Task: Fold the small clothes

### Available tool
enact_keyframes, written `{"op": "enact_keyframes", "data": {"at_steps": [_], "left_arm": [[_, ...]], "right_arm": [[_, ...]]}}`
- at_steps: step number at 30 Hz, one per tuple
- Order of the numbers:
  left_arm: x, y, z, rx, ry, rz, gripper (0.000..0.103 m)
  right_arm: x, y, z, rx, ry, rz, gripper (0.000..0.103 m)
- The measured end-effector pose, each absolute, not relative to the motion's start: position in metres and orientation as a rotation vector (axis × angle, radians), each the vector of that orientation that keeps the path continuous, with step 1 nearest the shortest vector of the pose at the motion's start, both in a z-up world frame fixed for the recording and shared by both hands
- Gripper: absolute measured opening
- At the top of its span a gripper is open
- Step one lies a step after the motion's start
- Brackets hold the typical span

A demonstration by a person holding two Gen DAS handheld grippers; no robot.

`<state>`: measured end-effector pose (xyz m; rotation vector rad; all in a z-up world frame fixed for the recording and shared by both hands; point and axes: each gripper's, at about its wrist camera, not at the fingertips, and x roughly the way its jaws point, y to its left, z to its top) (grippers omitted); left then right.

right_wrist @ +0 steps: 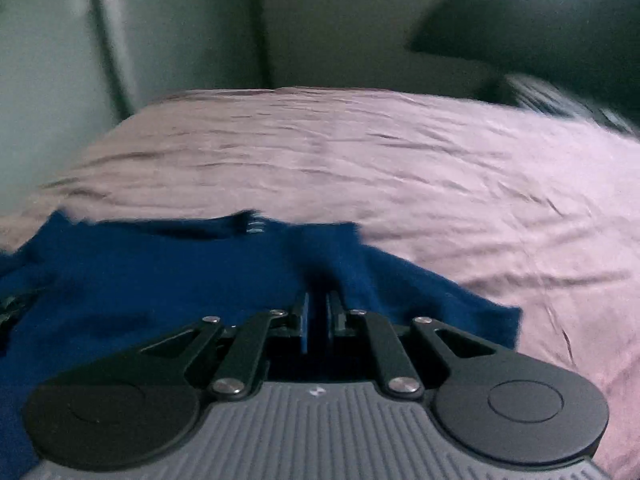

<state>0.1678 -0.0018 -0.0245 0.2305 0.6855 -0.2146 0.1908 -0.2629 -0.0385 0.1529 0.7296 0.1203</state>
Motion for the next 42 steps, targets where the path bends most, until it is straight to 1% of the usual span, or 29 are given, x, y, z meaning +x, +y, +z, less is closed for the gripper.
{"op": "enact_keyframes", "data": {"at_steps": [2, 3, 5, 7, 8, 9, 10, 11, 12, 13, 17, 20, 26, 30, 38, 42], "left_arm": [[0.165, 0.001, -0.022, 0.221, 0.688, -0.209, 0.092], [0.164, 0.003, -0.021, 0.215, 0.689, -0.210, 0.093], [0.162, 0.005, -0.020, 0.208, 0.696, -0.208, 0.094], [0.160, 0.007, -0.019, 0.199, 0.705, -0.202, 0.094], [0.159, 0.007, -0.019, 0.193, 0.710, -0.200, 0.094], [0.157, 0.008, -0.018, 0.187, 0.716, -0.199, 0.094], [0.156, 0.010, -0.017, 0.181, 0.720, -0.202, 0.095], [0.154, 0.011, -0.017, 0.178, 0.723, -0.205, 0.095], [0.153, 0.012, -0.016, 0.179, 0.725, -0.205, 0.095], [0.152, 0.013, -0.016, 0.183, 0.727, -0.205, 0.095], [0.148, 0.016, -0.012, 0.198, 0.723, -0.198, 0.095], [0.145, 0.023, -0.009, 0.208, 0.717, -0.191, 0.095], [0.146, 0.051, -0.006, 0.181, 0.739, -0.148, 0.097], [0.151, 0.076, -0.004, 0.109, 0.771, -0.112, 0.098], [0.158, 0.114, 0.002, -0.010, 0.796, -0.088, 0.098], [0.166, 0.141, 0.000, -0.179, 0.855, -0.120, 0.099]], "right_arm": [[0.183, -0.273, -0.033, 0.266, 0.698, 0.091, 0.009], [0.180, -0.271, -0.027, 0.275, 0.674, 0.097, 0.009], [0.177, -0.260, -0.025, 0.244, 0.679, 0.134, 0.014], [0.183, -0.249, -0.031, 0.188, 0.763, 0.154, 0.036], [0.181, -0.245, -0.031, 0.178, 0.765, 0.144, 0.036], [0.176, -0.241, -0.027, 0.176, 0.755, 0.124, 0.038], [0.171, -0.236, -0.020, 0.172, 0.741, 0.111, 0.045], [0.163, -0.230, -0.013, 0.167, 0.712, 0.121, 0.050], [0.156, -0.224, -0.007, 0.161, 0.684, 0.137, 0.059], [0.147, -0.216, 0.001, 0.146, 0.653, 0.159, 0.065], [0.125, -0.183, 0.017, 0.087, 0.608, 0.240, 0.066], [0.111, -0.160, 0.022, 0.055, 0.602, 0.317, 0.074], [0.072, -0.113, 0.025, -0.077, 0.570, 0.372, 0.075], [0.048, -0.085, 0.022, -0.162, 0.554, 0.427, 0.082], [0.006, -0.034, 0.006, -0.376, 0.536, 0.481, 0.082], [-0.009, -0.017, -0.010, -0.486, 0.534, 0.495, 0.082]]}}
